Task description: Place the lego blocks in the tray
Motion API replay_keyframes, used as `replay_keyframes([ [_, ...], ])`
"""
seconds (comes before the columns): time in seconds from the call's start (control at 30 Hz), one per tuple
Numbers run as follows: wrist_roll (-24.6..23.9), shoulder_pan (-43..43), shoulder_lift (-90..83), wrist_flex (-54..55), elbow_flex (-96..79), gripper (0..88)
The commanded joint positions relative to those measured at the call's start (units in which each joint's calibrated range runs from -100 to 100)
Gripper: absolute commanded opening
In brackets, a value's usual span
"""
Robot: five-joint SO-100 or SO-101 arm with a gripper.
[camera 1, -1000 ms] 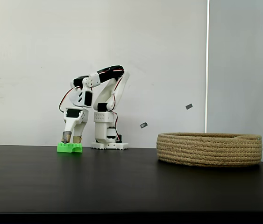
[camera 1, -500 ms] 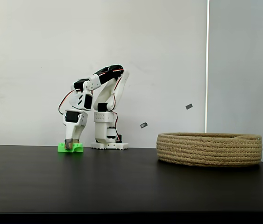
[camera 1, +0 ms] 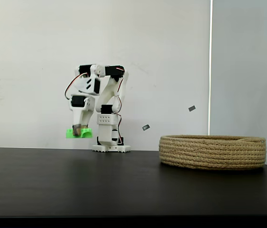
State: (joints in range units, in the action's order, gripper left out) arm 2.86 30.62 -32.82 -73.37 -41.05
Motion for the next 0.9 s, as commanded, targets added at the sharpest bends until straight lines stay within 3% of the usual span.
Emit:
replay_keyframes([
  [0.0,-7.4,-14.4,-0.4,-13.1,22.1,0.2],
  [0.27,-15.5,-38.1,-3.7,-8.0,27.1,0.2],
  [0.47,-20.6,-50.4,-0.4,-1.8,26.7,0.2],
  [0.87,-27.6,-58.1,21.6,3.8,40.9,0.2],
])
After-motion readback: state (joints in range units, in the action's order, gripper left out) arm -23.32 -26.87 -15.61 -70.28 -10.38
